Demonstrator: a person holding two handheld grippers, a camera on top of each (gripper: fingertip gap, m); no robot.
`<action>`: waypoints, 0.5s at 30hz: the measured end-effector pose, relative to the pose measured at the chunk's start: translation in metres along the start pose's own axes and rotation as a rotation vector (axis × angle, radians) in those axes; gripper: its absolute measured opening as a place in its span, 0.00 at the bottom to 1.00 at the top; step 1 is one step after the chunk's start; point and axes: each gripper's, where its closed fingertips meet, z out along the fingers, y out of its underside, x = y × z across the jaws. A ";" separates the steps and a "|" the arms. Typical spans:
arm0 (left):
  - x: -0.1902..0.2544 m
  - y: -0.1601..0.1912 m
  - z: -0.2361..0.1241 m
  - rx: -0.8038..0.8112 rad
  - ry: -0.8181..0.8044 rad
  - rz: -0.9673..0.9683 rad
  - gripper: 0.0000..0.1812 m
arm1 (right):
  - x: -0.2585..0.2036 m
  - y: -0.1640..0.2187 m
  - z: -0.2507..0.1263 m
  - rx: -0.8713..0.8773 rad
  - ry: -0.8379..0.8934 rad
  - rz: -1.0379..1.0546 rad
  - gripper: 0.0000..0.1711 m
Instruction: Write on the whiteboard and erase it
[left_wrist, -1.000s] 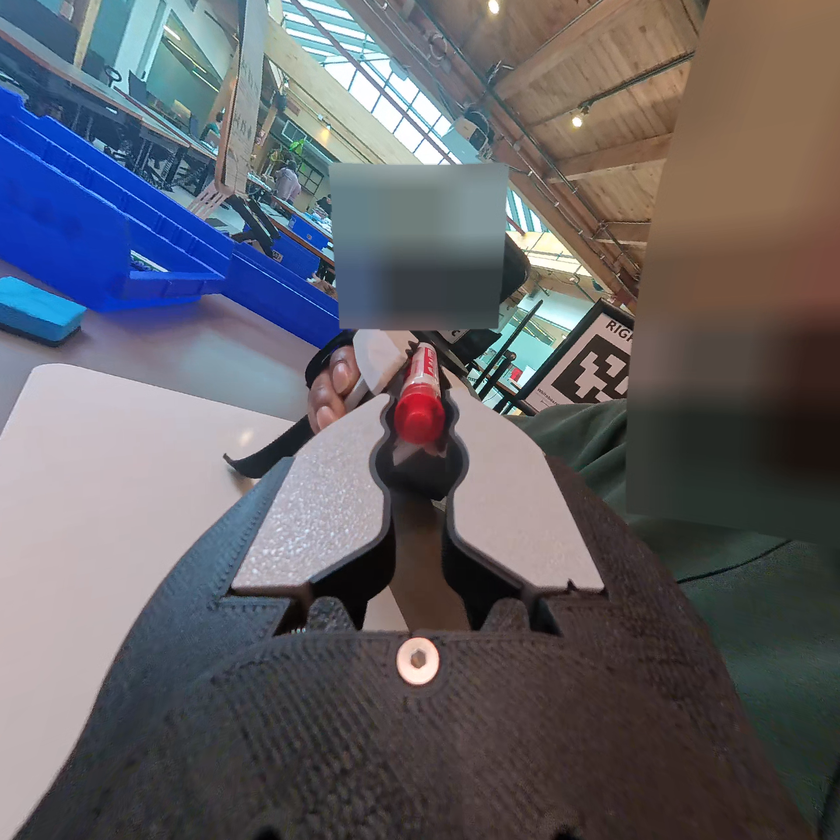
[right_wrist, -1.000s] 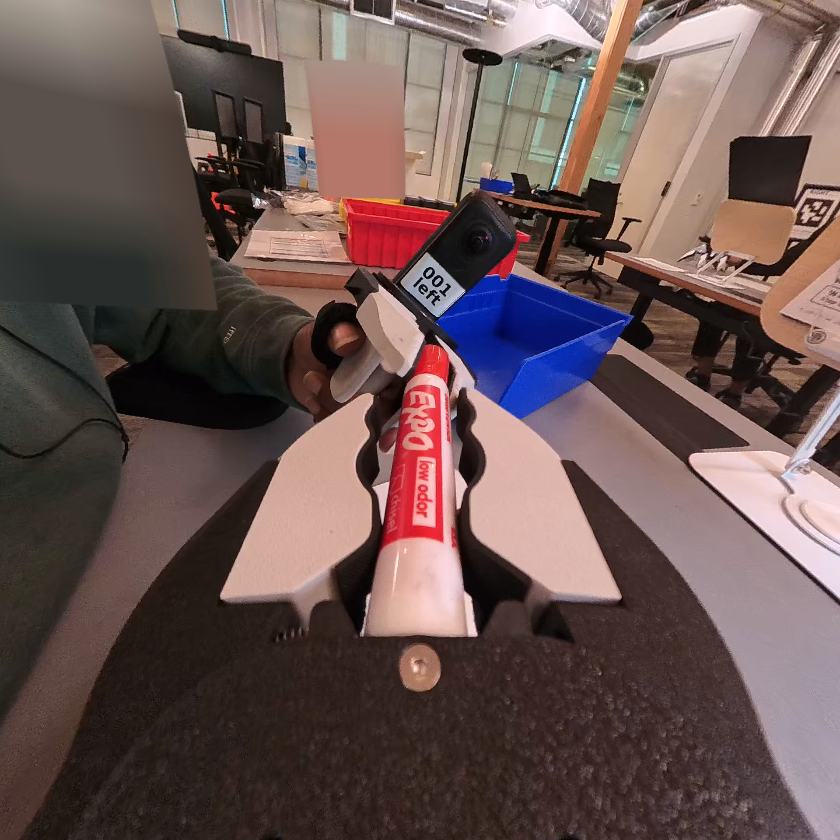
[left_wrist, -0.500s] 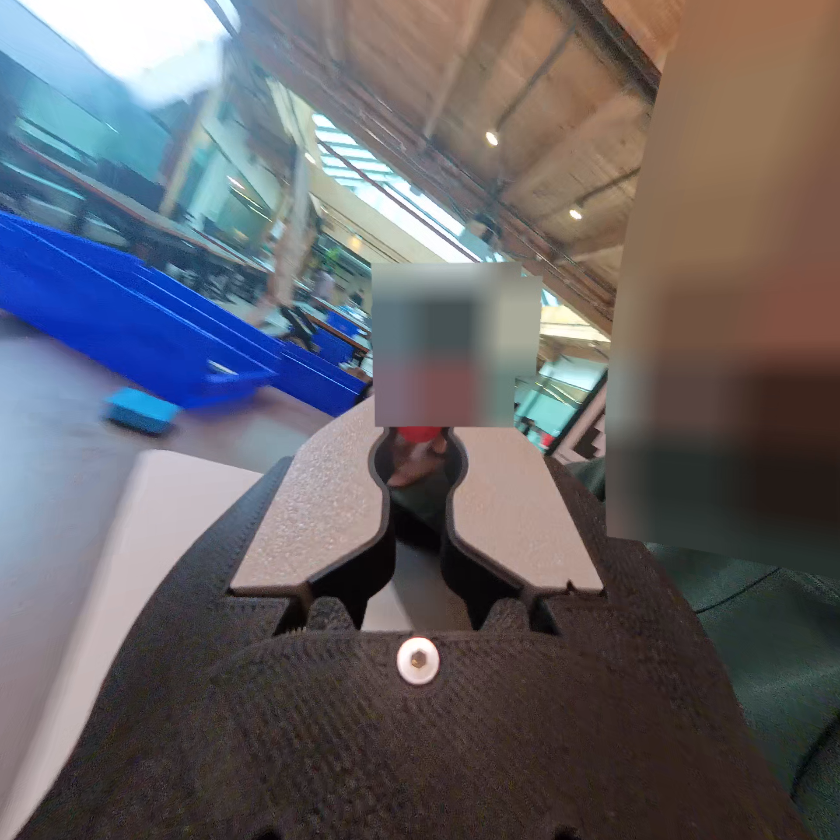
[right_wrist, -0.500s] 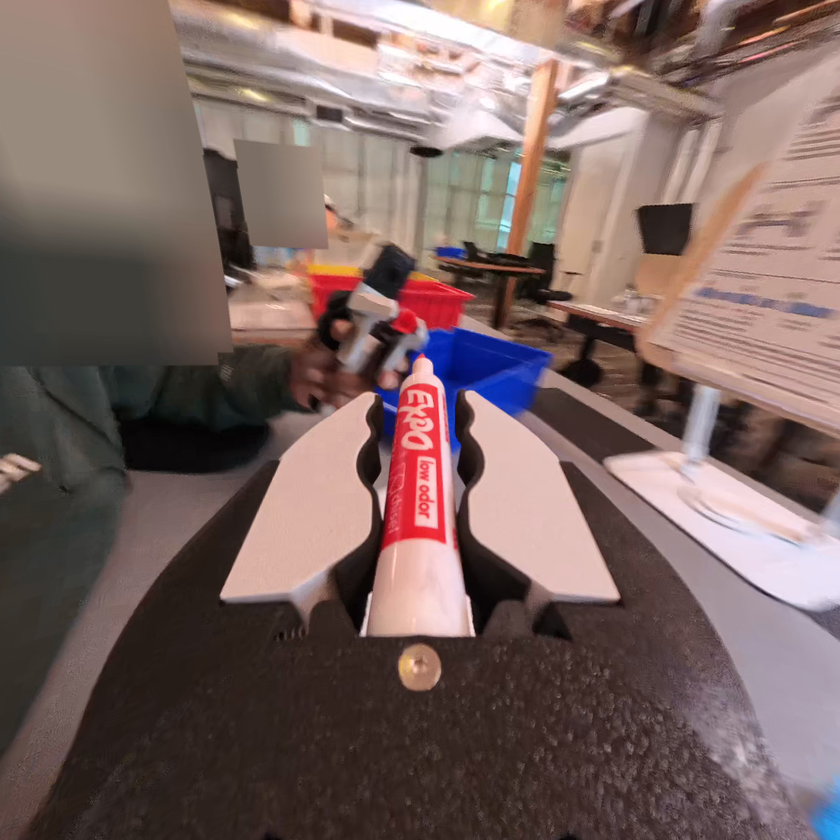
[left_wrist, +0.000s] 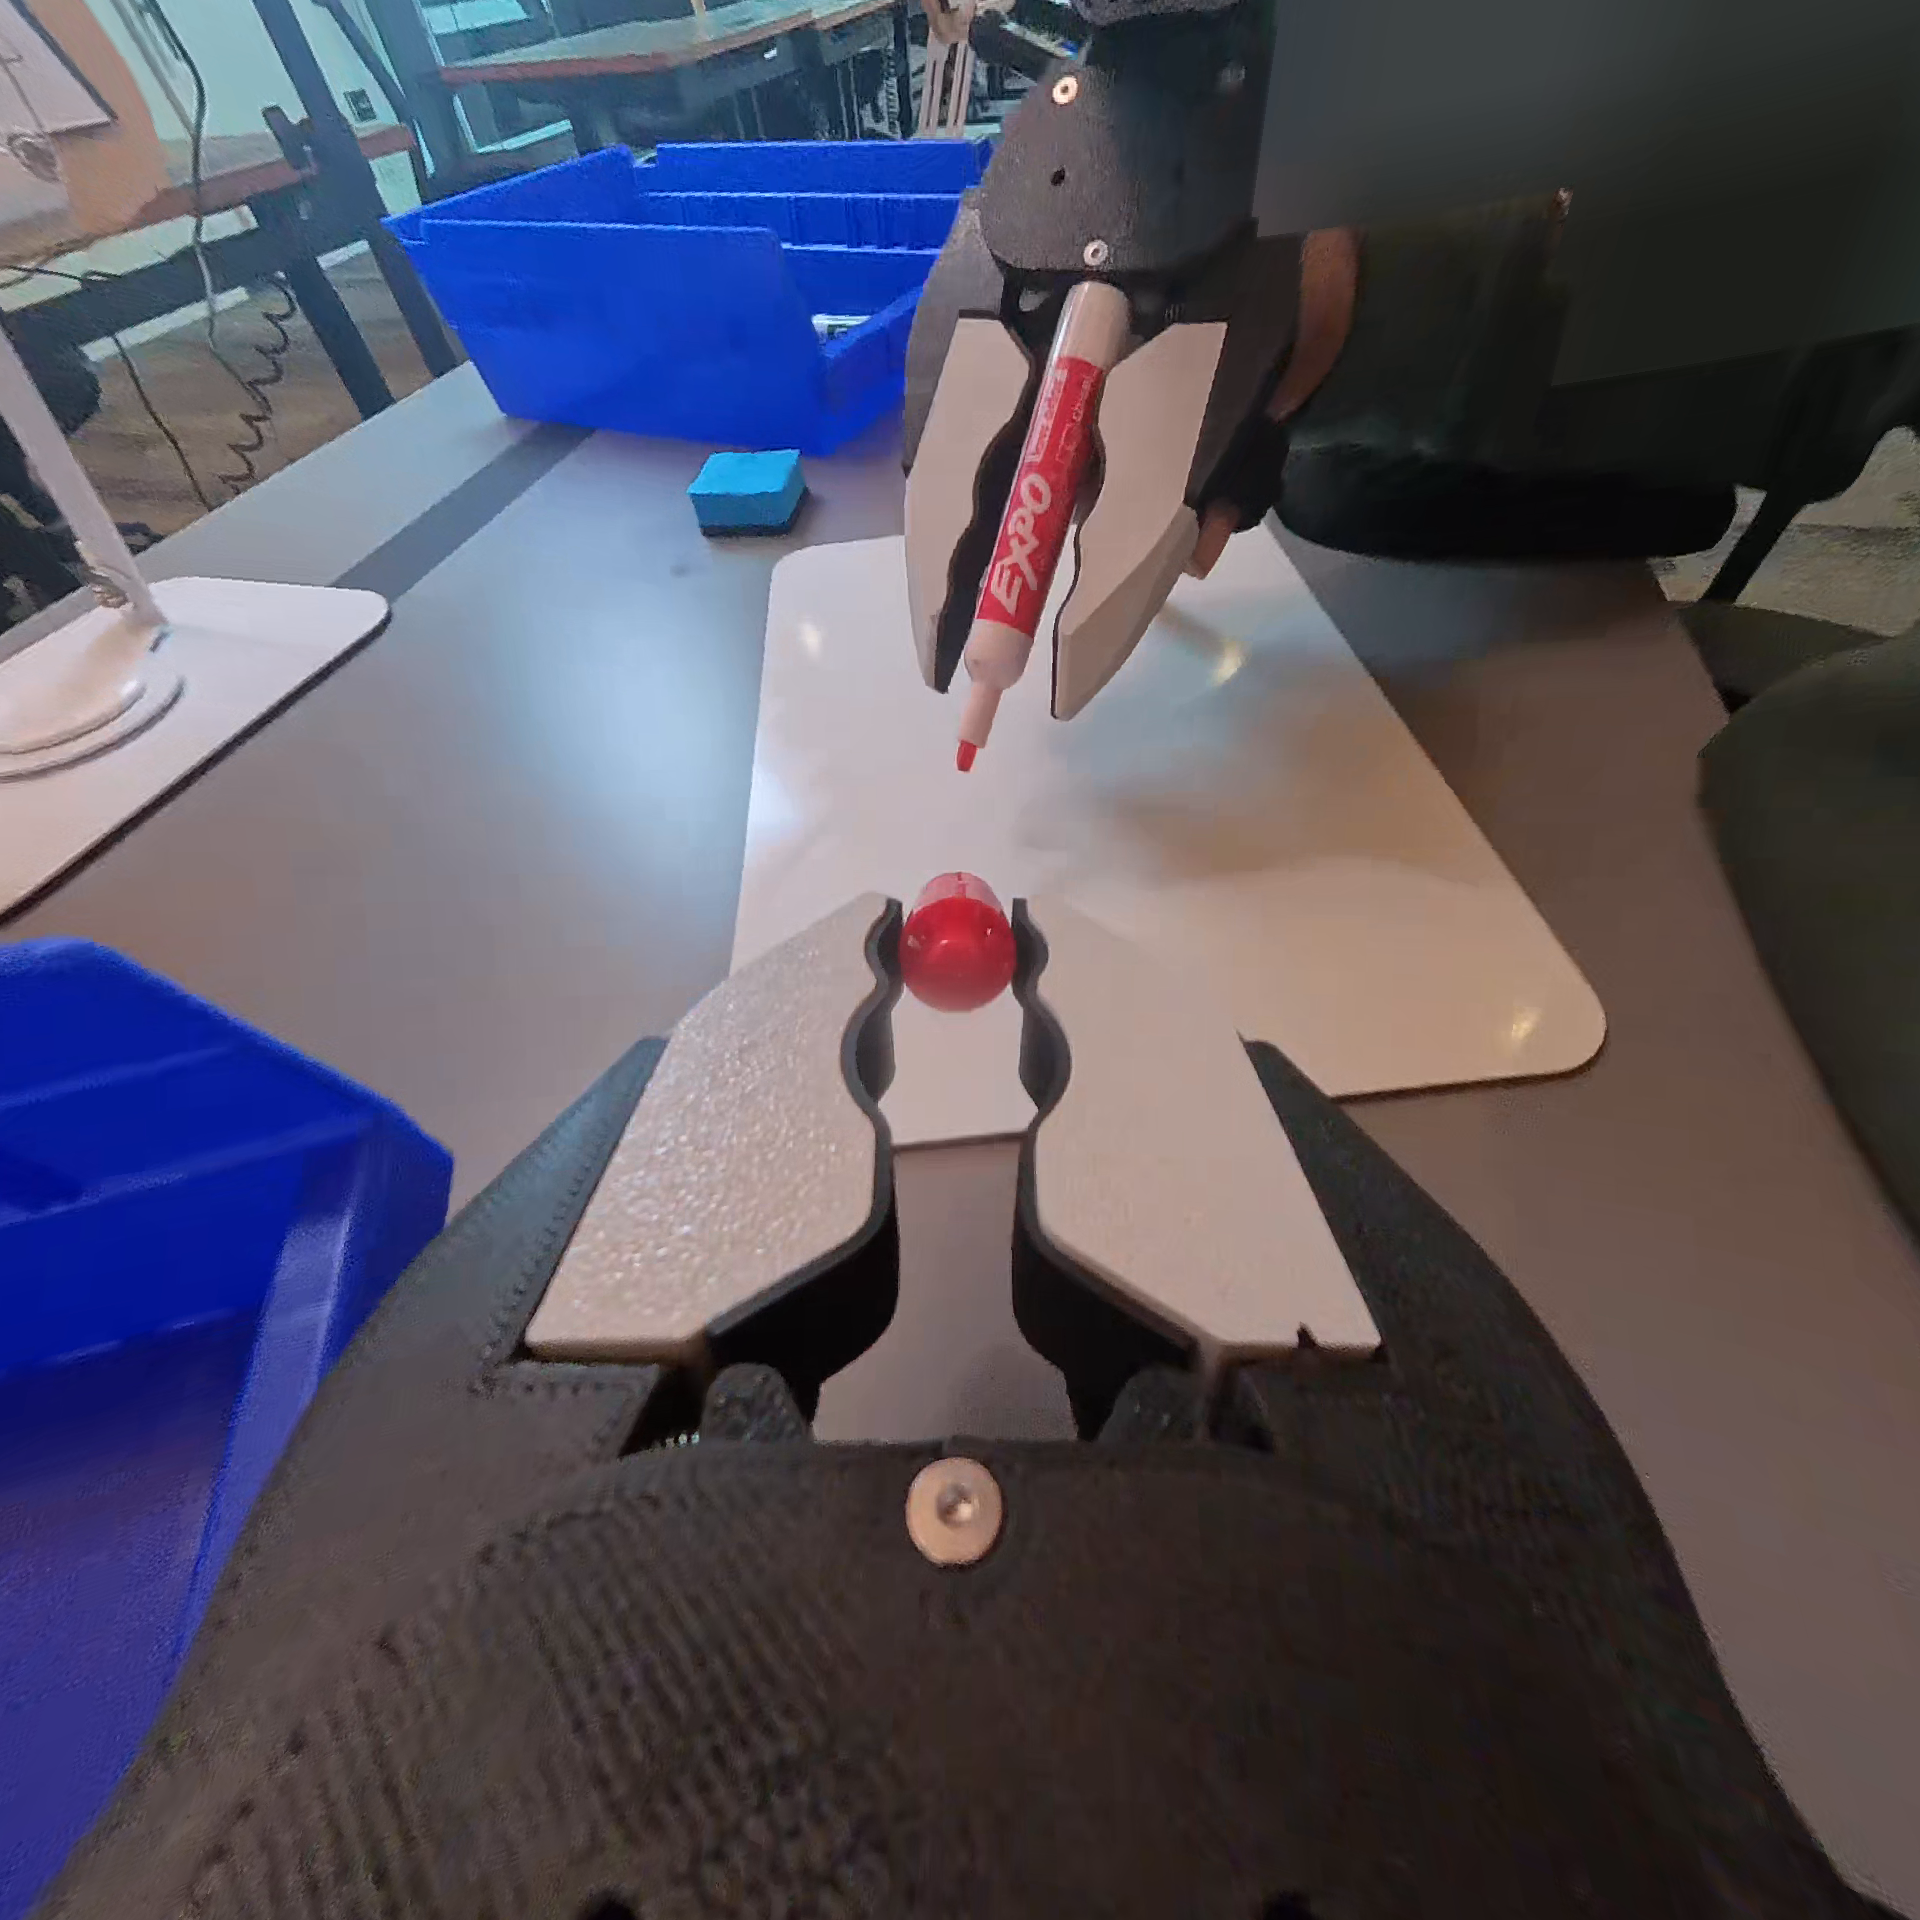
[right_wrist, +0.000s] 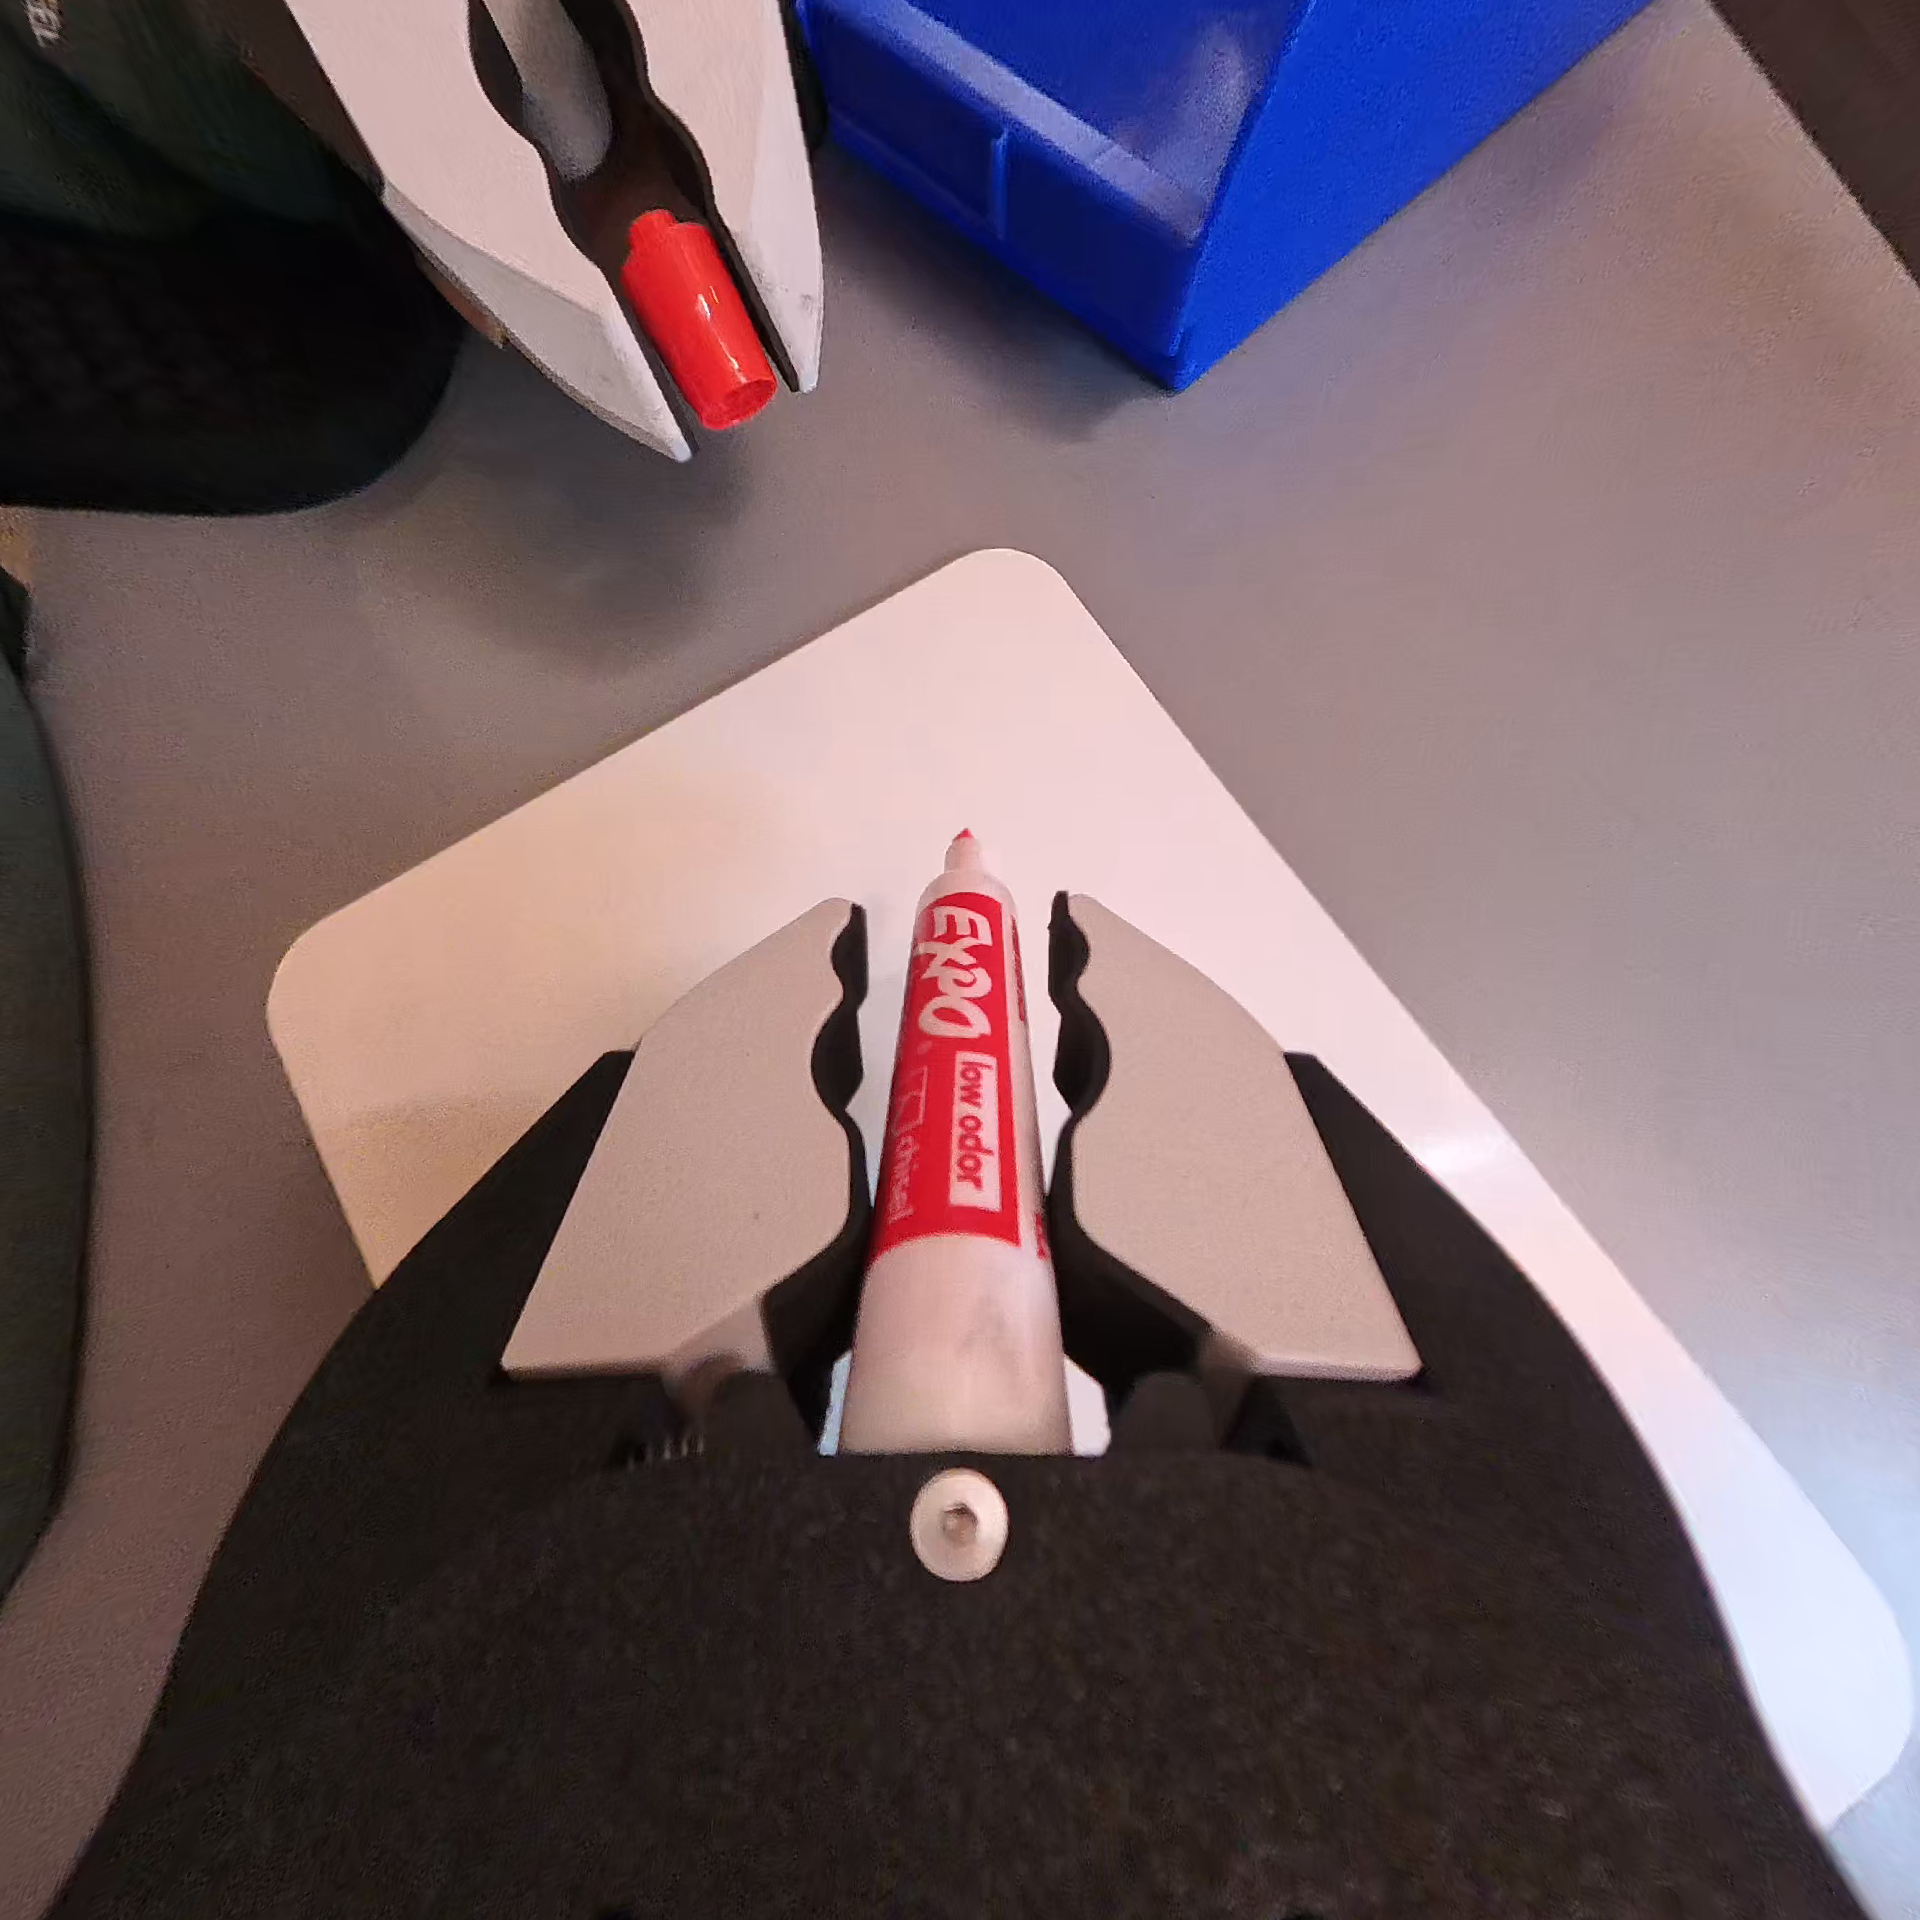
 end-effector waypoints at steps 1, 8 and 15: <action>-0.002 0.001 -0.003 0.006 -0.005 0.007 0.11 | 0.000 -0.002 0.005 -0.030 -0.008 -0.013 0.20; -0.002 0.030 -0.021 -0.046 -0.027 0.033 0.11 | -0.004 0.000 0.026 -0.307 -0.045 -0.149 0.20; -0.003 0.042 -0.033 -0.074 -0.016 -0.004 0.11 | 0.006 -0.002 0.032 -0.452 -0.009 -0.239 0.20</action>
